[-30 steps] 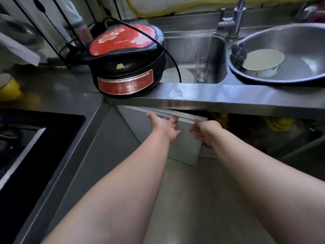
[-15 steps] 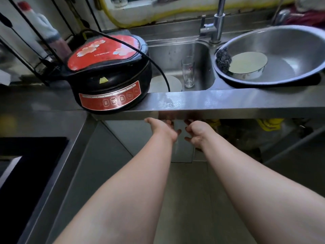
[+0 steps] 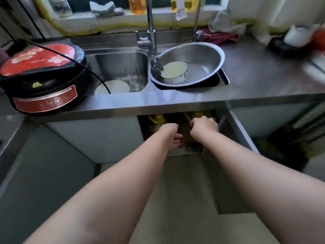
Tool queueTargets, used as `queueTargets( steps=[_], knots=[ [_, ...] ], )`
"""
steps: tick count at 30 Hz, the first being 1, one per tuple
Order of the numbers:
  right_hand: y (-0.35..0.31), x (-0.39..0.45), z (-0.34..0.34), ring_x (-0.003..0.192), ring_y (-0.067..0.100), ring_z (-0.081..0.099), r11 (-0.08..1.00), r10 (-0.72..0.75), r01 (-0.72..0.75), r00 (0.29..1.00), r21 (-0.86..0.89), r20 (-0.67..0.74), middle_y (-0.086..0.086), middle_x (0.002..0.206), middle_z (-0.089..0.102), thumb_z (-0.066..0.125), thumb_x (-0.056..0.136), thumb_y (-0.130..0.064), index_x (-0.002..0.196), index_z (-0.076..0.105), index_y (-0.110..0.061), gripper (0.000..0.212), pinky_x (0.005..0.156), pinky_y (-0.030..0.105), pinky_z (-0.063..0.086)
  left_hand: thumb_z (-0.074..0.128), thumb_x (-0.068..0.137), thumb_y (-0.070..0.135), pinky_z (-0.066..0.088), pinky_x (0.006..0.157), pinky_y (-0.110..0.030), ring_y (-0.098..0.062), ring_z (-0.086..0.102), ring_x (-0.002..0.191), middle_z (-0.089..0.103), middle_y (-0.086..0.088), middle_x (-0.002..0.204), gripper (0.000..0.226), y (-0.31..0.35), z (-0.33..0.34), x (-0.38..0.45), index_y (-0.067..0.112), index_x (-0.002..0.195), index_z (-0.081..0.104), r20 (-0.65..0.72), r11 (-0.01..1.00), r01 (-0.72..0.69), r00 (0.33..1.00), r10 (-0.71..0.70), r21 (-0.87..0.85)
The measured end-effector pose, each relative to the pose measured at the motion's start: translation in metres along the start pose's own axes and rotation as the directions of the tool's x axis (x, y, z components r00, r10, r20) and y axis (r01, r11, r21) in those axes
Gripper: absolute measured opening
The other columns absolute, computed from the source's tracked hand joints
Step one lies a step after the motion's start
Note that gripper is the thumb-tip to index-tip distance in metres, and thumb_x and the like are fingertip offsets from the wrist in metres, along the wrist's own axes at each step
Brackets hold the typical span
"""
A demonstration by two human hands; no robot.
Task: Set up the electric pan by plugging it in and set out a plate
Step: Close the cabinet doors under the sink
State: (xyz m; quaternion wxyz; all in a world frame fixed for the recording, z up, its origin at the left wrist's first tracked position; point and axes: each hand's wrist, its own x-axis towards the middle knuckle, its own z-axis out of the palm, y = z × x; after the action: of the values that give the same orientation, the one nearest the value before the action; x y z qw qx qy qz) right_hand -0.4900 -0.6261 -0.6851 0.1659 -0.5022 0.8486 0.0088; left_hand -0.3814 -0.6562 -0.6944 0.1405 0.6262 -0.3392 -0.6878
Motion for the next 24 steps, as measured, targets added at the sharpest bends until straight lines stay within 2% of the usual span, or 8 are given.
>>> queueTargets(
  steps=[3,5,9,13,17,19,22,24],
  knots=[
    [0.064,-0.010,-0.009,0.139,0.034,0.028,0.987,-0.004,-0.001,1.000,-0.160,-0.030,0.011,0.147,0.038,0.059,0.085,-0.017,0.132,0.055,-0.024,0.048,0.119,0.048,0.020,0.046,0.097,0.029,0.048,0.098,-0.042,-0.029,0.059,0.110,0.065,-0.011,0.115,0.037,-0.003,0.053,-0.018,0.010,0.128,0.053,0.058,0.997,-0.031,0.998,0.027,0.072],
    [0.101,-0.012,-0.013,0.144,0.038,0.017,0.987,0.046,-0.044,0.999,-0.158,0.005,0.013,0.157,0.021,0.057,0.086,-0.015,0.136,0.050,-0.024,0.050,0.120,0.051,0.011,0.047,0.096,0.029,0.047,0.100,-0.041,-0.028,0.059,0.107,0.064,-0.010,0.107,0.035,-0.007,0.088,-0.026,0.008,0.124,0.054,0.063,0.993,-0.066,0.996,0.060,0.102],
    [0.143,-0.015,-0.005,0.141,0.044,0.024,0.990,0.140,-0.141,0.967,-0.010,0.211,0.016,0.161,-0.002,0.052,0.092,-0.019,0.144,0.037,-0.025,0.055,0.115,0.052,0.028,0.047,0.097,0.028,0.047,0.090,-0.038,-0.027,0.058,0.095,0.064,-0.011,0.105,0.028,-0.011,0.131,-0.041,0.006,0.111,0.056,0.041,0.990,-0.066,0.997,0.061,0.128],
    [0.143,-0.021,0.003,0.132,0.041,0.039,0.975,0.168,-0.203,0.938,0.090,0.302,0.019,0.159,0.003,0.062,0.085,-0.025,0.147,0.035,-0.024,0.068,0.107,0.044,0.042,0.044,0.097,0.029,0.046,0.076,-0.033,-0.023,0.052,0.070,0.059,-0.010,0.085,0.028,-0.022,0.137,-0.042,0.009,0.079,0.050,0.012,0.986,-0.027,1.000,0.026,0.163],
    [0.122,-0.027,-0.001,0.128,0.039,0.043,0.975,0.135,-0.182,0.941,0.127,0.311,0.019,0.153,0.018,0.061,0.082,-0.024,0.139,0.046,-0.022,0.058,0.104,0.040,0.045,0.045,0.096,0.030,0.042,0.054,-0.028,-0.022,0.052,0.068,0.060,-0.011,0.089,0.026,-0.028,0.115,-0.039,0.006,0.098,0.057,-0.054,0.983,-0.005,0.998,0.015,0.184],
    [0.107,-0.030,-0.001,0.127,0.035,0.043,0.968,0.113,-0.175,0.944,0.180,0.312,0.018,0.145,0.034,0.059,0.081,-0.022,0.133,0.051,-0.019,0.052,0.101,0.036,0.047,0.046,0.096,0.031,0.039,0.050,-0.026,-0.019,0.050,0.062,0.059,-0.010,0.093,0.024,-0.028,0.097,-0.036,0.009,0.094,0.055,-0.093,0.986,0.024,0.996,-0.008,0.167],
    [0.083,-0.032,0.000,0.124,0.031,0.046,0.922,0.110,-0.213,0.945,0.324,0.309,0.016,0.140,0.040,0.058,0.082,-0.023,0.137,0.046,-0.016,0.057,0.098,0.034,0.048,0.046,0.096,0.030,0.041,0.054,-0.026,-0.018,0.048,0.064,0.061,-0.006,0.081,0.021,-0.029,0.067,-0.032,0.011,0.092,0.054,-0.166,0.981,0.075,0.985,-0.046,0.178],
    [0.060,-0.029,0.004,0.123,0.032,0.048,0.889,0.125,-0.238,0.948,0.391,0.293,0.020,0.142,0.036,0.057,0.082,-0.021,0.144,0.033,-0.015,0.066,0.094,0.035,0.050,0.046,0.095,0.030,0.046,0.070,-0.032,-0.023,0.053,0.080,0.062,-0.008,0.092,0.023,-0.032,0.045,-0.027,0.009,0.101,0.054,-0.206,0.978,0.111,0.976,-0.075,0.174]
  ],
)
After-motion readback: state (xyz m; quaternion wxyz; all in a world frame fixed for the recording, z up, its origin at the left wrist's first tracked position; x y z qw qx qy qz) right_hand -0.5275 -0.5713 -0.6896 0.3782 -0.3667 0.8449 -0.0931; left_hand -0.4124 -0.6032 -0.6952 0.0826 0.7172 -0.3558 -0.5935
